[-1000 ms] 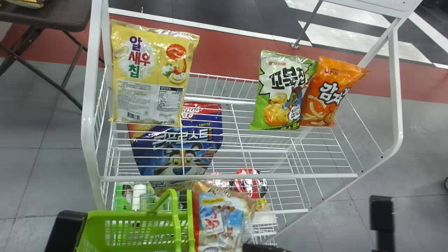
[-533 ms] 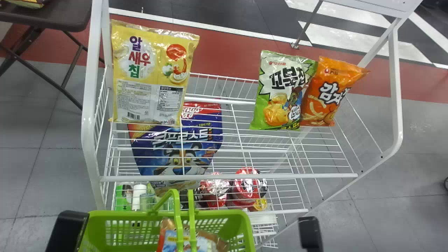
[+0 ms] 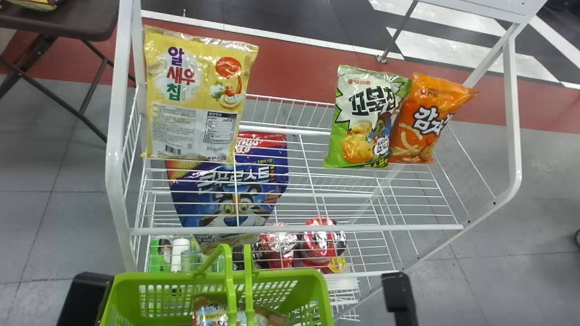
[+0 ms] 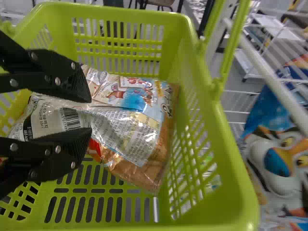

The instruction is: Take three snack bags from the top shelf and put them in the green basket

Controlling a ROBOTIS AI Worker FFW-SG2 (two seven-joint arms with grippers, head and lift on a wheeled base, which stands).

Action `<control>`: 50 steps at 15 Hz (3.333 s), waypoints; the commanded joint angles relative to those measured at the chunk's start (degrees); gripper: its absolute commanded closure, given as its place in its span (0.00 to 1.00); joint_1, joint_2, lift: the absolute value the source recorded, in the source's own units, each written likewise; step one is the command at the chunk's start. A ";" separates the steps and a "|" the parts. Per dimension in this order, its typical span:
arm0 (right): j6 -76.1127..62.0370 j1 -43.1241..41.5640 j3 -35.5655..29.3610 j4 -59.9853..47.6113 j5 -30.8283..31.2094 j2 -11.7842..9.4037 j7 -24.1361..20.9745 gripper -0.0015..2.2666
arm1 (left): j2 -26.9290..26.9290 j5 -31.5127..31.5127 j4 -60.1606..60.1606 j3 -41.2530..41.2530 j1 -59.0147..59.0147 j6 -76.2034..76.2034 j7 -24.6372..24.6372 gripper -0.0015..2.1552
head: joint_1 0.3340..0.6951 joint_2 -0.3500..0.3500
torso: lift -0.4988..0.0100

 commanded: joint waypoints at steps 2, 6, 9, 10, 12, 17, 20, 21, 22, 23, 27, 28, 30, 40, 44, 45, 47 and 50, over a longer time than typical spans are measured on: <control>-29.95 1.74 -3.10 2.02 -2.87 0.05 0.74 0.03 | -0.07 0.18 0.18 -0.17 0.00 -0.98 0.00 0.96 | 1.00 0.00 | 0.90; -65.64 -2.66 -2.66 9.49 -2.78 0.05 -4.54 0.03 | 0.11 0.18 0.00 -0.17 0.26 -1.16 -0.17 0.96 | 1.00 0.00 | 0.90; -68.98 -9.34 -4.06 13.10 -0.93 0.05 -10.69 0.03 | 0.02 0.18 0.09 0.18 0.35 -1.51 -0.35 0.96 | 1.00 0.00 | 0.90; -69.33 -12.15 -4.24 14.68 1.70 0.05 -12.80 0.03 | 0.02 0.18 0.18 0.18 0.35 -1.51 -0.35 0.96 | 1.00 0.00 | 0.90; -71.09 -17.69 -4.86 19.51 6.01 0.05 -15.17 0.03 | 0.02 0.18 0.18 0.27 0.26 -1.51 -0.35 0.96 | 1.00 0.00 | 0.90; -73.02 -27.62 -5.12 29.09 11.11 0.05 -19.65 0.03 | 0.11 0.09 0.53 0.71 -0.27 -1.69 0.00 0.95 | 1.00 0.00 | 0.90; -71.26 -30.17 -4.42 32.96 11.64 0.05 -19.92 0.04 | 0.11 -0.09 1.06 0.53 -1.23 -1.51 0.36 0.95 | 1.00 0.00 | 0.90; -71.26 -31.40 -3.98 34.54 12.60 0.05 -19.92 0.04 | 0.11 0.00 1.24 0.62 -1.50 -1.34 0.36 0.95 | 1.00 0.00 | 0.90; -71.26 -32.54 -3.19 36.13 14.01 0.05 -19.92 0.07 | 0.11 0.09 1.24 0.62 -1.58 -1.34 0.36 0.95 | 1.00 0.00 | 0.90; -71.09 -33.51 -2.83 37.18 15.15 0.05 -19.83 0.09 | 0.11 0.09 1.15 0.71 -1.50 -1.34 0.27 0.95 | 1.00 0.00 | 0.90; -65.28 -34.30 -1.60 37.62 17.70 0.05 -19.65 0.88 | 0.55 0.44 0.97 0.97 -1.50 -0.63 -0.17 0.95 | 1.00 0.00 | 0.90; -64.05 -34.12 -1.60 37.36 17.44 0.05 -18.95 0.95 | 0.64 0.79 0.80 1.59 -1.23 -0.63 -0.17 0.95 | 1.00 0.00 | 0.90; -63.88 -33.33 -1.69 36.30 17.17 0.05 -18.69 0.99 | 0.72 1.23 0.53 1.94 -1.06 -0.63 -0.17 0.95 | 1.00 0.00 | 0.90; -45.95 -9.69 -2.75 -1.49 5.04 0.05 -16.05 0.99 | 0.46 1.23 0.97 0.97 -0.97 -1.51 0.27 0.95 | 1.00 0.00 | 0.90; -11.50 -3.10 -8.20 -14.59 -4.19 0.05 -13.06 0.99 | 0.28 1.23 0.97 0.88 -0.88 -1.69 0.71 0.95 | 1.00 0.00 | 0.90; -1.30 -2.92 -10.57 -15.38 -8.14 0.05 -11.66 0.99 | 0.20 1.14 0.88 0.79 -0.88 -1.69 0.80 0.95 | 1.00 0.00 | 0.90; 0.58 -2.92 -12.94 -15.91 -13.33 0.05 -10.16 0.99 | 0.11 1.05 0.88 0.71 -1.15 -1.69 0.88 0.95 | 1.00 0.00 | 0.90; 0.58 -2.92 -11.45 -14.59 -17.63 0.05 -8.93 0.99 | 0.02 1.05 0.97 0.27 -1.32 -2.39 0.88 0.95 | 1.00 0.00 | 0.90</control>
